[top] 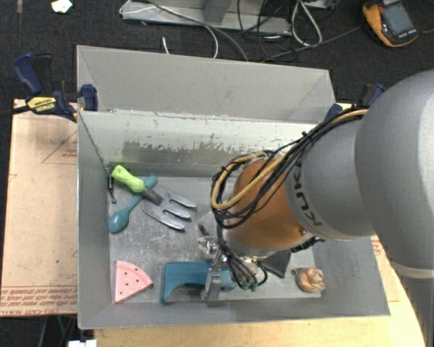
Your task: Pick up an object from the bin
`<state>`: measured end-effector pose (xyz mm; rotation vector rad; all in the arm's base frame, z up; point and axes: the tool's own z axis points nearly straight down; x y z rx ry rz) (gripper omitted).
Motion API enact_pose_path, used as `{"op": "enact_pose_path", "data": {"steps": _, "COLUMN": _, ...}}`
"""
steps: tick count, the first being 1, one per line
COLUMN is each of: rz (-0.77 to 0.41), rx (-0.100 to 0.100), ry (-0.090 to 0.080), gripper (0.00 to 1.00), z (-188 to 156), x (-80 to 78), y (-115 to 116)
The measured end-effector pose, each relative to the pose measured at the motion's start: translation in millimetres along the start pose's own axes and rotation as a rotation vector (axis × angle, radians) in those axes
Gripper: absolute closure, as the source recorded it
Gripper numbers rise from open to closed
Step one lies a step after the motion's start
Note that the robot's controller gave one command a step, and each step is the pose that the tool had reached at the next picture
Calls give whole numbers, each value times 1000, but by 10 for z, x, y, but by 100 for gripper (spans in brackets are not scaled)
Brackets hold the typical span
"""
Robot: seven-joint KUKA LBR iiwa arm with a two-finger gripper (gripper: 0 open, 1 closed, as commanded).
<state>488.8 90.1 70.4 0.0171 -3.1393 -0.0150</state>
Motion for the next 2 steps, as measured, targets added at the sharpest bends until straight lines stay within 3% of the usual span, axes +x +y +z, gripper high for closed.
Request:
{"op": "enact_pose_path", "data": {"steps": 1, "rz": 0, "rx": 0, "ry": 0, "gripper": 100, "z": -1, "x": 0, "y": 0}}
{"op": "enact_pose_path", "data": {"steps": 2, "rz": -15, "rx": 1, "ry": 3, "gripper": 100, "z": -1154, "x": 59, "y": 94}}
